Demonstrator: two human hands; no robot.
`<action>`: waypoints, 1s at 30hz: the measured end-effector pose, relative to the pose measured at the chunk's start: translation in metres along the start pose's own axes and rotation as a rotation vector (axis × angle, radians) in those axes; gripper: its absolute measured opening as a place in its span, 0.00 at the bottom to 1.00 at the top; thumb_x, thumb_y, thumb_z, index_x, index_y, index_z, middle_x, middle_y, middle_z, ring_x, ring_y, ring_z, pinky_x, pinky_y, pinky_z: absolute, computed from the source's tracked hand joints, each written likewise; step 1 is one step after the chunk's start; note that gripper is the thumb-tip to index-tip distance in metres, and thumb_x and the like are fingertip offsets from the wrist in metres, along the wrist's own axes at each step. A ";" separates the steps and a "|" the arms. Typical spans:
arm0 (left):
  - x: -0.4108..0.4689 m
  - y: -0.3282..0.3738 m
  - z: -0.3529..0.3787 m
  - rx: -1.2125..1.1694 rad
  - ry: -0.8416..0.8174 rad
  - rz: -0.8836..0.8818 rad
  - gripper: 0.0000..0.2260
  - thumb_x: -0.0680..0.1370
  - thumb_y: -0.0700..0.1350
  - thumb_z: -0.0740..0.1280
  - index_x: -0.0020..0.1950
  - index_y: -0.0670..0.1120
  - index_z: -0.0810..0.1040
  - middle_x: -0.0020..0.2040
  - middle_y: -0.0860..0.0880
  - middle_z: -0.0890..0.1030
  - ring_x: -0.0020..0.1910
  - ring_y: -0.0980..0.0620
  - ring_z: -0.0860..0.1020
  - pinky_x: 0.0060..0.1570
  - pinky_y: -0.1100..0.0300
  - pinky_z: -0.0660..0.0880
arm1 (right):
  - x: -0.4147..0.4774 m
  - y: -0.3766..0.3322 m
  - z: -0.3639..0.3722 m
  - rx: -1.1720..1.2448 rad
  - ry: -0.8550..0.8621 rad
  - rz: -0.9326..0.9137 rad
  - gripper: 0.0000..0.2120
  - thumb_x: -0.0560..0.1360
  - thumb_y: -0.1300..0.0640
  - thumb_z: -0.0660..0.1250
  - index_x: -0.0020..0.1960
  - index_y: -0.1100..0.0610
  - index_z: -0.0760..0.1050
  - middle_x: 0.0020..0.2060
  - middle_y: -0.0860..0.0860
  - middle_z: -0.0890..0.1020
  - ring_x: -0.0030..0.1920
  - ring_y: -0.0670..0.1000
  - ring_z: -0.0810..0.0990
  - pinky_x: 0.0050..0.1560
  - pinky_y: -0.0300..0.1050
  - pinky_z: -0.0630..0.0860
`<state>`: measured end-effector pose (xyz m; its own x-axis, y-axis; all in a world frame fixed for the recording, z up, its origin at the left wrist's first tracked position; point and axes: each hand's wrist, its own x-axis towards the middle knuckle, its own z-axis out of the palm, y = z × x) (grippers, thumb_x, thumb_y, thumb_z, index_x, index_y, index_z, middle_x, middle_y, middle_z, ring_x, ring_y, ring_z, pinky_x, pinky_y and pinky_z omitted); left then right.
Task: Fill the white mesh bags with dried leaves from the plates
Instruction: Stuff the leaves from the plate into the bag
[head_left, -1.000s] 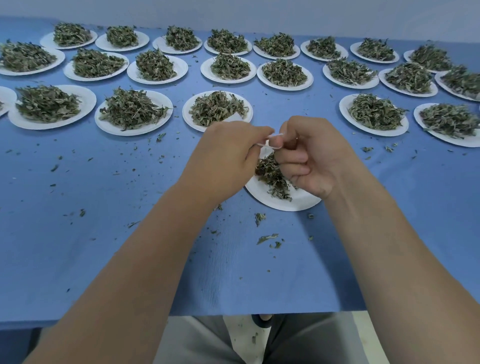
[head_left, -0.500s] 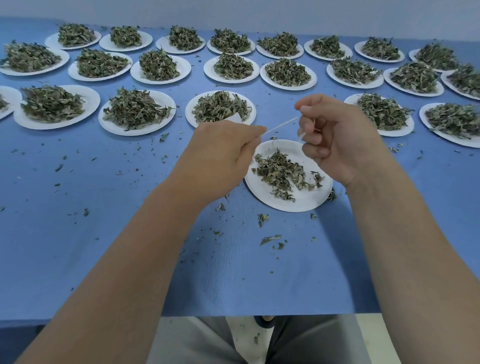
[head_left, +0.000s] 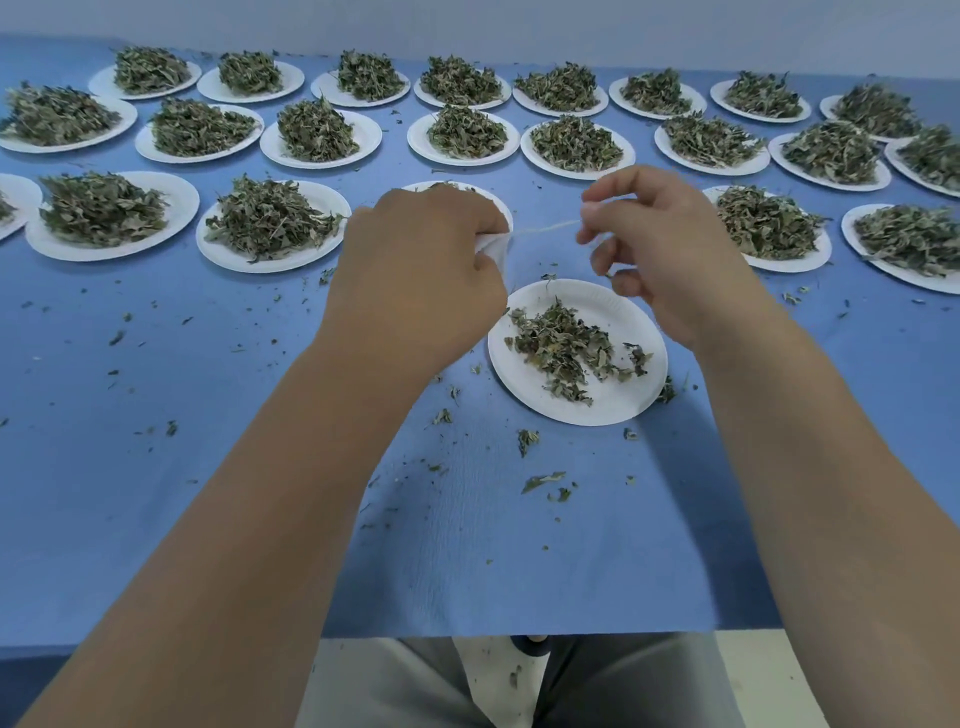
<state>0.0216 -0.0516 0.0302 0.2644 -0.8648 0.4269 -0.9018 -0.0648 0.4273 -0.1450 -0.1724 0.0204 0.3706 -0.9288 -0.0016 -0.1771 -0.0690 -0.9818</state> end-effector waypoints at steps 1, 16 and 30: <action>0.001 -0.001 0.003 0.061 -0.020 -0.014 0.08 0.76 0.42 0.64 0.47 0.47 0.83 0.41 0.46 0.83 0.43 0.41 0.79 0.52 0.46 0.77 | -0.004 0.004 0.000 -0.157 0.041 -0.040 0.02 0.78 0.53 0.68 0.50 0.50 0.75 0.42 0.48 0.83 0.33 0.48 0.77 0.31 0.42 0.68; 0.009 -0.028 0.025 -0.090 -0.216 -0.430 0.17 0.70 0.54 0.55 0.52 0.53 0.79 0.43 0.54 0.79 0.44 0.49 0.76 0.49 0.50 0.74 | -0.036 0.050 0.022 -1.029 -0.379 -0.478 0.14 0.81 0.52 0.63 0.65 0.53 0.77 0.59 0.49 0.79 0.62 0.54 0.74 0.63 0.51 0.70; -0.004 -0.064 -0.005 0.050 -0.717 -0.081 0.46 0.70 0.45 0.74 0.78 0.67 0.50 0.79 0.50 0.59 0.78 0.45 0.54 0.75 0.37 0.52 | -0.048 0.057 0.011 -1.021 -0.390 -0.602 0.16 0.82 0.46 0.62 0.63 0.52 0.78 0.61 0.49 0.79 0.61 0.54 0.74 0.63 0.53 0.69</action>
<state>0.0796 -0.0419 0.0049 0.0570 -0.9692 -0.2395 -0.9081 -0.1500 0.3911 -0.1632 -0.1279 -0.0371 0.8531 -0.4938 0.1684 -0.4476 -0.8585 -0.2501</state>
